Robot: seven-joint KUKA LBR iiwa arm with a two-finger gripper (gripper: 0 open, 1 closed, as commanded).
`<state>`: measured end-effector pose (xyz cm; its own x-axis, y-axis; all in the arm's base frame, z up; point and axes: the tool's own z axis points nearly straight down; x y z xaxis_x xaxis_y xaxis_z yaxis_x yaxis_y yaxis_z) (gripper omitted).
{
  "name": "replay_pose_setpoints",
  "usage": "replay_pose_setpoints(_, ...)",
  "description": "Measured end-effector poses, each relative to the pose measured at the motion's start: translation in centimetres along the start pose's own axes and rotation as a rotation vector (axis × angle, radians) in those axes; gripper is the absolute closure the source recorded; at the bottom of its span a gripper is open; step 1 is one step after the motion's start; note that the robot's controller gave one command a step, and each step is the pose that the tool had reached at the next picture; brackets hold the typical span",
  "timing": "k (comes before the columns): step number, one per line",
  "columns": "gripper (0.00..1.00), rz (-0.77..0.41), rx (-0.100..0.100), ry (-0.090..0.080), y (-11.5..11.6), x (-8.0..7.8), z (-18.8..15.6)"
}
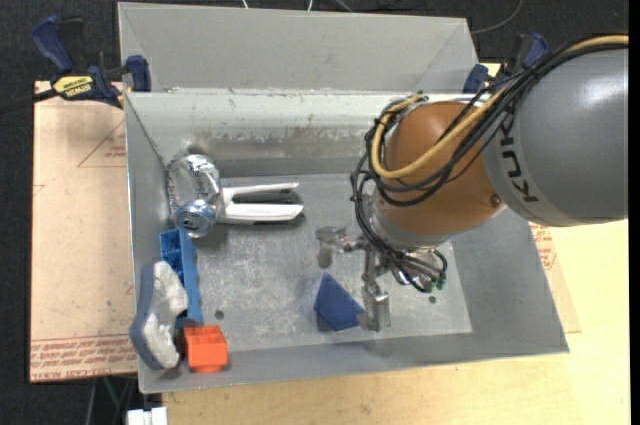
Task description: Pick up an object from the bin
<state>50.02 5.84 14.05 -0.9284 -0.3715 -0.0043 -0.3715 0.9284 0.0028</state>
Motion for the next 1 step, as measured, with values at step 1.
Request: replay_pose_setpoints(1, 0.00, -0.200, -0.002, 0.000, 1.72, -0.75, 1.25)
